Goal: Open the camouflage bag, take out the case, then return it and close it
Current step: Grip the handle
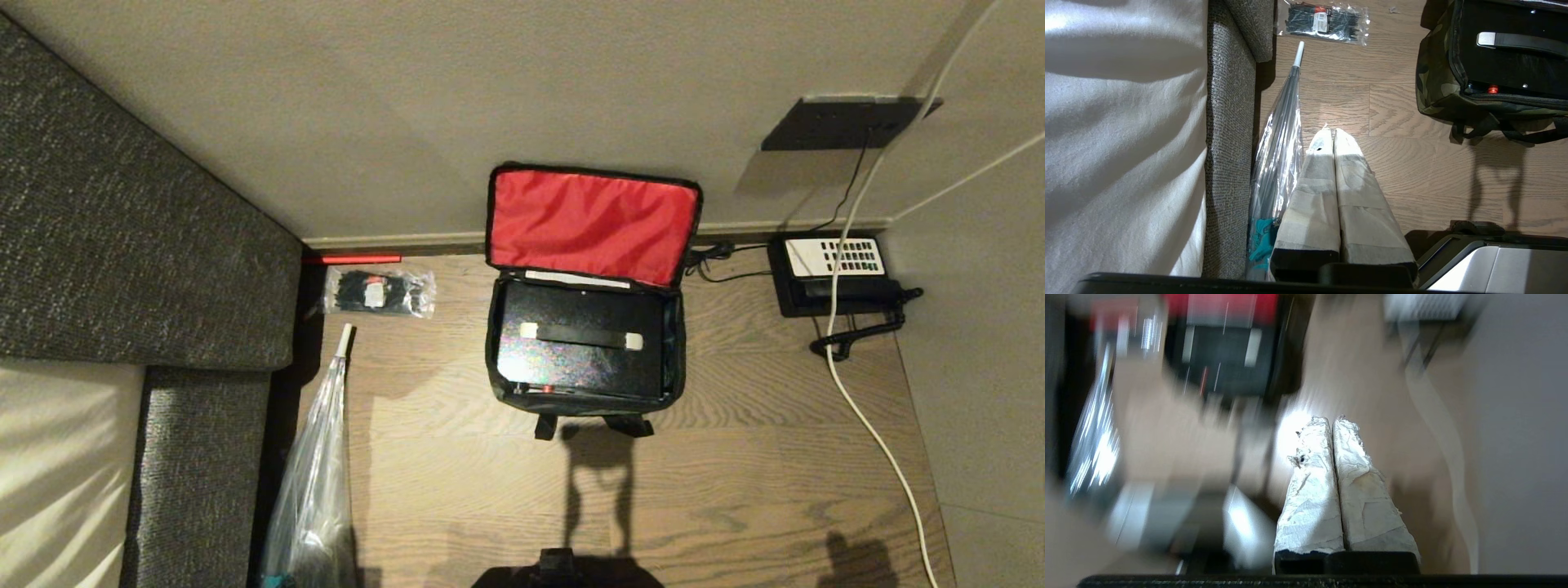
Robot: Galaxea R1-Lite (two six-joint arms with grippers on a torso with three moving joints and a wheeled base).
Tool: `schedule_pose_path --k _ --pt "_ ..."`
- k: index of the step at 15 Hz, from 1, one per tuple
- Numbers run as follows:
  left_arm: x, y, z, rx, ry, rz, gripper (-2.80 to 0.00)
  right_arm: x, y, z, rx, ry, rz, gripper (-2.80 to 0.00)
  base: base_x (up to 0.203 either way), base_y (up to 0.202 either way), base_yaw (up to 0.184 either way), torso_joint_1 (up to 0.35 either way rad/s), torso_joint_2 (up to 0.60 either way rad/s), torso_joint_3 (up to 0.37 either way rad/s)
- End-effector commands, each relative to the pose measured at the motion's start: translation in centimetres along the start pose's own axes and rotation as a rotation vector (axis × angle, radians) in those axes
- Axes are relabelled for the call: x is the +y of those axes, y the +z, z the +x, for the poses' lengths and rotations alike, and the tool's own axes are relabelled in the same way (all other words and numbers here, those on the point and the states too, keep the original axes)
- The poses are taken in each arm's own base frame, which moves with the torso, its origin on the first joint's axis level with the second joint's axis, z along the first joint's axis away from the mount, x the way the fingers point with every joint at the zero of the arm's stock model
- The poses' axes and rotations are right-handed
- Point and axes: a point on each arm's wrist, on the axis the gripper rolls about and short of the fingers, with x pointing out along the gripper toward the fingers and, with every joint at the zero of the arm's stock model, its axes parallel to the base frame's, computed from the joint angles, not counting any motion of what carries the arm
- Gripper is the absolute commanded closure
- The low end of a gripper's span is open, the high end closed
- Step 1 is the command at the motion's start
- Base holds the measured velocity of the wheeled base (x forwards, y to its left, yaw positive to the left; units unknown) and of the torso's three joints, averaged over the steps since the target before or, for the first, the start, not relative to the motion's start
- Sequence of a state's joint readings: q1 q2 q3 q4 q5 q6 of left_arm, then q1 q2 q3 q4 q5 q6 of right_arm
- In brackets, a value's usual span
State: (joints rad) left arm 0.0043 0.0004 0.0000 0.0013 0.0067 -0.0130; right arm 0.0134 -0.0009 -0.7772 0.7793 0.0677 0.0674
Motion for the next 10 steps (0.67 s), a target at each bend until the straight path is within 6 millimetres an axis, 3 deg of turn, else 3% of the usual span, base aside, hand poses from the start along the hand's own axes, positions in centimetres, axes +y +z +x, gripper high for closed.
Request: schedule_pose_path --k 1,3,4,5,7,10 --pt "0.0 -0.1 0.0 0.001 0.001 -0.001 0.00 0.0 -0.8 0.5 0.170 0.039 0.037 0.00 0.000 0.000 0.000 0.000 0.00 0.000" --pt "0.0 -0.1 0.0 0.001 0.001 -0.001 0.00 0.1 2.4 2.5 0.270 0.025 0.138 0.00 0.000 0.000 0.000 0.000 0.00 0.000" --pt "0.0 -0.1 0.0 0.001 0.001 -0.001 0.00 0.0 4.7 4.6 0.350 0.015 0.193 0.00 0.000 0.000 0.000 0.000 0.00 0.000" --pt "0.0 -0.1 0.0 0.001 0.001 -0.001 0.00 0.0 6.9 7.9 0.454 -0.001 0.240 0.00 0.000 0.000 0.000 0.000 0.00 0.000" --pt "0.0 -0.1 0.0 0.001 0.001 -0.001 0.00 -0.2 9.3 15.0 0.605 -0.028 0.292 0.00 0.000 0.000 0.000 0.000 0.00 0.000" --pt "0.0 -0.1 0.0 0.001 0.001 -0.001 0.00 -0.5 8.4 27.6 0.715 -0.051 0.326 0.00 0.000 0.000 0.000 0.000 0.00 0.000"
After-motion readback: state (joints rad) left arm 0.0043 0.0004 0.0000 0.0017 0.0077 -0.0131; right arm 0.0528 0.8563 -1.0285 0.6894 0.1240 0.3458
